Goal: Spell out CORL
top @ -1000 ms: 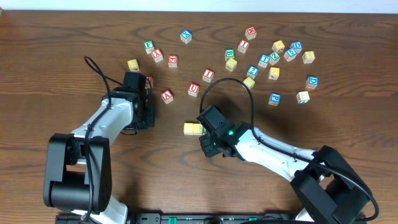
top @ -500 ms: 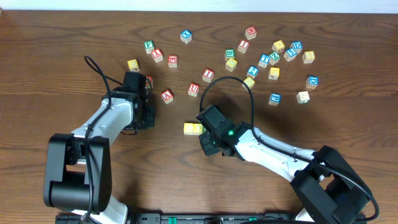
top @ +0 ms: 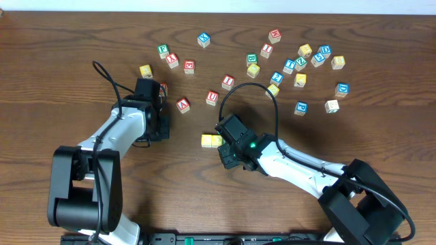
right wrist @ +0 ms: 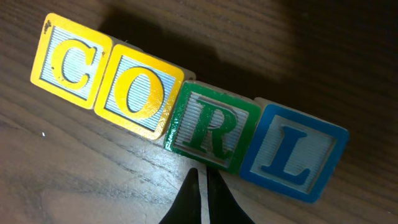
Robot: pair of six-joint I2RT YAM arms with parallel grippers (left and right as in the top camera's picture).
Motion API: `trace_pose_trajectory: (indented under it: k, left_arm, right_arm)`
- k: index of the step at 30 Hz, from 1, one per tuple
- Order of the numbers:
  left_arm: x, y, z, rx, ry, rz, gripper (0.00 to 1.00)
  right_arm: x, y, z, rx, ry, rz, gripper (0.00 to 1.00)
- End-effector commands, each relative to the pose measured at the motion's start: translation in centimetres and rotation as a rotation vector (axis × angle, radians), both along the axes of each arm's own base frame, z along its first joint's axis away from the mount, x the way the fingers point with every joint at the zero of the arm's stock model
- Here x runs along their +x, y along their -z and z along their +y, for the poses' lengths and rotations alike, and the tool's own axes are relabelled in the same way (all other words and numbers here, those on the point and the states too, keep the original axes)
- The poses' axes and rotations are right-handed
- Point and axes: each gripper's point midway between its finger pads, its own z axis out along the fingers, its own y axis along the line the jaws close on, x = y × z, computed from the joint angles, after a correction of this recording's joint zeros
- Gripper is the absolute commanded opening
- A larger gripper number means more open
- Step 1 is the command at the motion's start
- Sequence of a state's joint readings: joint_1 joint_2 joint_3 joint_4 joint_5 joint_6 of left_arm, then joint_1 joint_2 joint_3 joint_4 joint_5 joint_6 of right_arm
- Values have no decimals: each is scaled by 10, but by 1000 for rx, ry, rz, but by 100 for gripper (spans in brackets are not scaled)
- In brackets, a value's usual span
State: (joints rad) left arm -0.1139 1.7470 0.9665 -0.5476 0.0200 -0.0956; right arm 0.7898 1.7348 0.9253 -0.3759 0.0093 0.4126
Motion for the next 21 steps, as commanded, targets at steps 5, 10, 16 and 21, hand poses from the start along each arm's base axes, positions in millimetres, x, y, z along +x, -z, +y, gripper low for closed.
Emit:
trace_pose_trajectory:
  k: [5,10,16,21]
  left_arm:
    - [5,-2,2,11,12,-12,7]
    - [5,-2,2,11,12,-11,7]
    - [5,-2,2,11,12,-11,7]
    - [5,-2,2,11,12,-11,8]
  right_arm:
    - [1,0,1,-12,-4,-23,1]
    - [0,0,2,-12,-7,-23,1]
    - [-3,1,1,-18,-11,-11,1]
    - [-5,2,0,-19,-14,0,1]
